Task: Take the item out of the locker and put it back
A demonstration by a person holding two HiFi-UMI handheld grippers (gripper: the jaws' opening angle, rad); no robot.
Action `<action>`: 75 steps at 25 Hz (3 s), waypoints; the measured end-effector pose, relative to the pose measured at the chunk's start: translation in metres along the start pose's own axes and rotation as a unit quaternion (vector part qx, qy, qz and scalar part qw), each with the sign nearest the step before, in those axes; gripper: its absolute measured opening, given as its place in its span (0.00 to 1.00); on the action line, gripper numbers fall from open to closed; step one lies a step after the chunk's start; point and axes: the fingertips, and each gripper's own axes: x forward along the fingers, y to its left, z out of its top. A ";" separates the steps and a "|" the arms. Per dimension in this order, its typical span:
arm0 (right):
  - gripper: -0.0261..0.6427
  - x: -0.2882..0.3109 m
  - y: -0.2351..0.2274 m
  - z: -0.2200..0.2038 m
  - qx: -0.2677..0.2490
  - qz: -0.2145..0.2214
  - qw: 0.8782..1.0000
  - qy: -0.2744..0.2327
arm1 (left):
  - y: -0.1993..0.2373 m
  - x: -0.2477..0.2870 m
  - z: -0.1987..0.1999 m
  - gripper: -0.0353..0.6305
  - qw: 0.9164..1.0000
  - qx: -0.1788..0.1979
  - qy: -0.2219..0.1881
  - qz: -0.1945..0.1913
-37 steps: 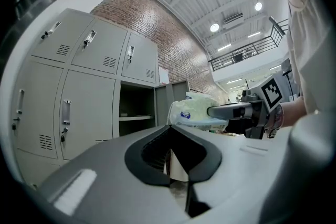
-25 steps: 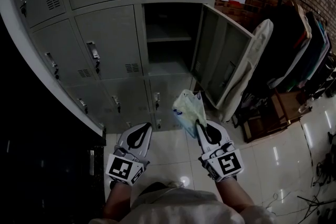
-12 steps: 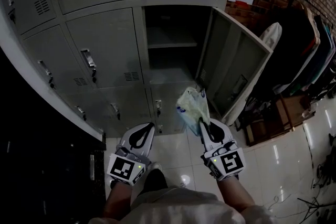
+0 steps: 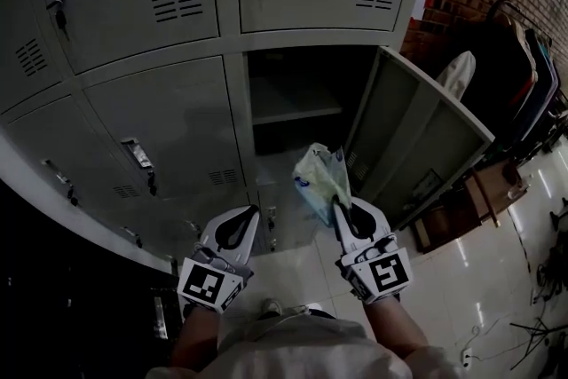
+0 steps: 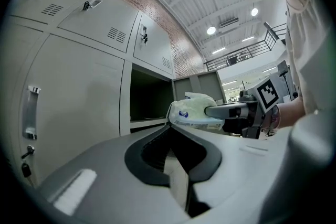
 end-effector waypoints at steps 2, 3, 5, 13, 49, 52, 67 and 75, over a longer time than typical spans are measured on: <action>0.06 0.010 -0.003 -0.002 -0.001 0.000 1.000 0.004 | 0.008 0.008 0.000 0.06 1.000 -0.002 0.000 -0.002; 0.06 0.013 -0.006 -0.004 -0.001 -0.001 1.000 0.007 | 0.011 0.011 -0.001 0.06 1.000 -0.002 0.000 -0.003; 0.06 0.022 -0.012 -0.008 0.004 -0.002 1.000 0.011 | 0.016 0.018 -0.002 0.06 1.000 -0.002 0.000 0.000; 0.06 0.091 -0.051 0.006 -0.048 -0.011 0.999 0.005 | 0.032 0.035 0.000 0.06 1.000 -0.007 -0.006 0.014; 0.04 0.097 -0.022 0.013 -0.002 0.020 1.000 -0.016 | 0.055 0.020 -0.007 0.06 1.000 -0.024 -0.001 0.021; 0.04 0.069 -0.004 -0.002 0.003 0.017 1.000 0.000 | 0.042 0.012 -0.008 0.06 0.999 -0.031 -0.001 0.010; 0.04 -0.098 0.030 -0.030 0.037 0.032 0.998 0.037 | -0.104 -0.057 -0.005 0.06 1.000 -0.018 0.011 0.019; 0.04 -0.194 0.063 -0.027 0.055 0.069 0.995 0.054 | -0.190 -0.106 -0.002 0.06 0.999 -0.031 0.015 0.042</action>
